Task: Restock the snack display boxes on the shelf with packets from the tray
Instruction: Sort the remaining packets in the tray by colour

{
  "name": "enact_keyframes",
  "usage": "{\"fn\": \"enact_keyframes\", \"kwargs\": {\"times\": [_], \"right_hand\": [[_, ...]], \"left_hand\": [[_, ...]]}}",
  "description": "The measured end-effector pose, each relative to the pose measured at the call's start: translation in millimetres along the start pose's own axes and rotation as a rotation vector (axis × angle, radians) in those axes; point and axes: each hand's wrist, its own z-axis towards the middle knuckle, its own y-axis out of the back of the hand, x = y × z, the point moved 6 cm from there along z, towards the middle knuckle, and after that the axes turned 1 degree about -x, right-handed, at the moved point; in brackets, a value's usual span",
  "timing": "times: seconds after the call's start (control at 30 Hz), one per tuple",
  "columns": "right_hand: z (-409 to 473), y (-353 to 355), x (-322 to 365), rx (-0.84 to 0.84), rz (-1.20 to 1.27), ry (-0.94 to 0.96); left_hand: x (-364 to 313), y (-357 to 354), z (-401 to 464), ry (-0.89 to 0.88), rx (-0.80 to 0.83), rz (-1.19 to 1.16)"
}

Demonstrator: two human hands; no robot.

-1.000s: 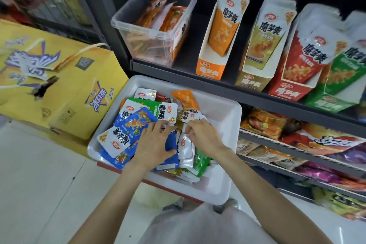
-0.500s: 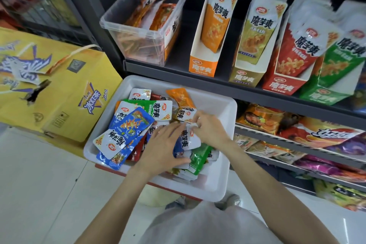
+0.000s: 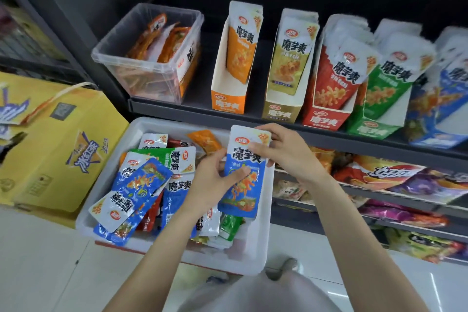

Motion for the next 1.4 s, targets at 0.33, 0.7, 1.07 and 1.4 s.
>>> {"fn": "enact_keyframes", "kwargs": {"times": [0.33,0.7,1.07,1.4], "right_hand": [[-88,158,10,-0.800,-0.033,0.169],[-170,338,-22,-1.305,-0.125,0.279],[-50,371,-22,-0.942,-0.800,0.215],[-91,339,-28,-1.246,-0.773,0.347]], "left_hand": [[-98,-81,36,-0.669,0.001,0.513],[-127,-287,67,-1.043,0.220,0.813],[-120,-328,93,-1.052,0.101,0.989],[-126,-314,77,-1.030,0.133,0.909]]}}
